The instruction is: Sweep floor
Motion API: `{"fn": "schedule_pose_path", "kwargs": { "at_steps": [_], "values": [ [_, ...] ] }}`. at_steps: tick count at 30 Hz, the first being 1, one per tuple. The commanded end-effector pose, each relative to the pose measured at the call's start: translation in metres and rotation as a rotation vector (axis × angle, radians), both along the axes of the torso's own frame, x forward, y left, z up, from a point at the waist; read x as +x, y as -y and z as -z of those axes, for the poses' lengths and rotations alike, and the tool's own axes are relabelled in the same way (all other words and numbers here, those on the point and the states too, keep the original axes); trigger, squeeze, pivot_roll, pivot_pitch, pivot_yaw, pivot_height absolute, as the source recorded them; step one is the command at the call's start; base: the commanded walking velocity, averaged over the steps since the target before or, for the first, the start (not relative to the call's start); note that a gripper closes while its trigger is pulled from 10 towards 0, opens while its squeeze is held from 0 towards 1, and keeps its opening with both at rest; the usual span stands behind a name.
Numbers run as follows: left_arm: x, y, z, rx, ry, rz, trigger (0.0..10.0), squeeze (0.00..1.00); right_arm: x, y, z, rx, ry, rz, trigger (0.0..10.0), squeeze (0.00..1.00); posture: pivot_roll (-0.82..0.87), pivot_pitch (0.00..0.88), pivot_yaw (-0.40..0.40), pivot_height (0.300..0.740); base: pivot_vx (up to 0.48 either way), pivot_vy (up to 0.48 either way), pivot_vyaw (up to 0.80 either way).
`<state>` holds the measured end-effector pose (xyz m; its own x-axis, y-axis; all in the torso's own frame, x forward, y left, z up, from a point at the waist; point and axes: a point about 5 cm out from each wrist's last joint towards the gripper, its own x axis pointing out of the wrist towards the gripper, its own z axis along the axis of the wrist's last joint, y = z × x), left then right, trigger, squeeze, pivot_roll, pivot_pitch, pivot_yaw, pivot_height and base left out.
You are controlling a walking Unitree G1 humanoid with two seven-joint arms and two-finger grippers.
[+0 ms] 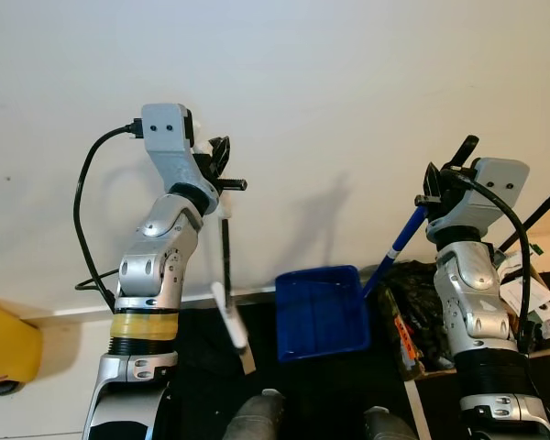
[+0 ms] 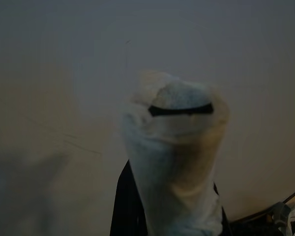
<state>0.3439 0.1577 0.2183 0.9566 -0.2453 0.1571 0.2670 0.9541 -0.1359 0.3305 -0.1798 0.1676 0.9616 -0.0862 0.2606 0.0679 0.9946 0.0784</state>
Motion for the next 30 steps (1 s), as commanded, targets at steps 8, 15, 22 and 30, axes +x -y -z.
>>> {"fn": "schedule_pose_path", "kwargs": {
  "at_steps": [8,15,22,30],
  "values": [
    [0.0028,-0.0021,-0.0068,0.041,0.045,-0.031,10.0,0.00,0.0002,-0.0025,-0.0055,0.008,0.024,-0.006,10.0,0.00,0.10,0.065,0.074,0.740,0.000,0.000,0.00],
    [0.0039,-0.0034,-0.0056,0.029,0.037,-0.041,10.0,0.00,0.0007,-0.0026,-0.0051,0.011,0.020,-0.009,10.0,0.00,0.10,0.065,0.073,0.740,0.000,0.000,0.00],
    [0.0046,-0.0052,-0.0047,0.019,0.034,-0.052,10.0,0.00,0.0009,-0.0025,-0.0047,0.014,0.018,-0.011,10.0,0.00,0.10,0.065,0.070,0.740,0.000,0.082,0.00],
    [0.0045,-0.0058,-0.0039,0.018,0.034,-0.057,10.0,0.00,0.0006,-0.0029,-0.0039,0.015,0.015,-0.014,10.0,0.00,0.10,0.069,0.069,0.740,0.000,0.306,0.00]
  ]
}}
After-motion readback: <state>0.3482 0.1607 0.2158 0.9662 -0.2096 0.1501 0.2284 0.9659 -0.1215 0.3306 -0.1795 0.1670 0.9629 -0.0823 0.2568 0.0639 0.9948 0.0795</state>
